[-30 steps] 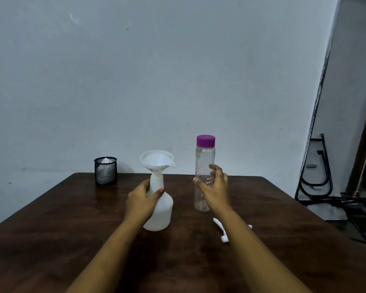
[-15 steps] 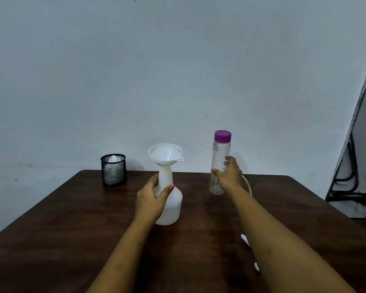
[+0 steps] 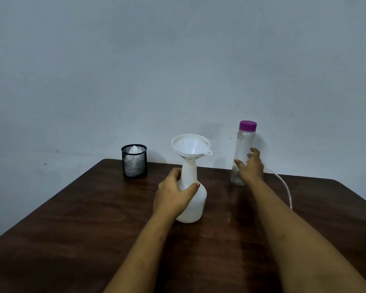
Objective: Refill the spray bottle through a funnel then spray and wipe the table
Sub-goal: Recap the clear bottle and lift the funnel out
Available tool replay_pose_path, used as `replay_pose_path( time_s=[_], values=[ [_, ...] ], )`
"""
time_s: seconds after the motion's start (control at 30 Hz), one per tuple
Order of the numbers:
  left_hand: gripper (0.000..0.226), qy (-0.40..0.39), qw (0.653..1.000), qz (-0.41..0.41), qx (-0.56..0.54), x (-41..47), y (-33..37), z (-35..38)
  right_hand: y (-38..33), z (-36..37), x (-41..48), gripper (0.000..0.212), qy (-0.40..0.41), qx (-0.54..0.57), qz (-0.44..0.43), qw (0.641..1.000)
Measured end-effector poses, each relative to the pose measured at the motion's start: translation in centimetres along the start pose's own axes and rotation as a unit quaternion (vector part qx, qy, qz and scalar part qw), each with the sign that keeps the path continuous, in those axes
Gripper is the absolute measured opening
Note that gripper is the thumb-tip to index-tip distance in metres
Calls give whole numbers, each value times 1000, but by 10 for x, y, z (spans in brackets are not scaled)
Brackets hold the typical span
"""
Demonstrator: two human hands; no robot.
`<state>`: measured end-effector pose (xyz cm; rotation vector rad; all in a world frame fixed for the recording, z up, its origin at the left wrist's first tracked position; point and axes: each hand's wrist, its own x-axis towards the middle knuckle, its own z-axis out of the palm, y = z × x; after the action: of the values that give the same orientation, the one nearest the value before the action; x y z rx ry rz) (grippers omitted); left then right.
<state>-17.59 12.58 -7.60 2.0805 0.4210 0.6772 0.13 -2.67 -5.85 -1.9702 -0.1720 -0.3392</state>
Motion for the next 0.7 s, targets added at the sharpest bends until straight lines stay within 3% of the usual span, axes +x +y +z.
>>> replay_pose_path(
  time_s=[0.17,0.33,0.47,0.6,0.7],
  values=[
    [42,1,1000,3,9,0,1,3,3,7,6,63,-6,2,6,1000],
    [42,-13,1000,-1,5,-3,5,0,2,13,-5,100,-50,-105,54,992],
    [42,-20,1000,-2,4,-5,8,-2,-23,15,-27,102,-86,-131,50,986],
    [40,-41,999,-13,18,-3,14,-7,-55,0,-64,93,-99,-84,-39,991],
    [34,-56,998,-21,25,-2,19,-11,-75,-20,-95,101,-180,73,-81,978]
  ],
)
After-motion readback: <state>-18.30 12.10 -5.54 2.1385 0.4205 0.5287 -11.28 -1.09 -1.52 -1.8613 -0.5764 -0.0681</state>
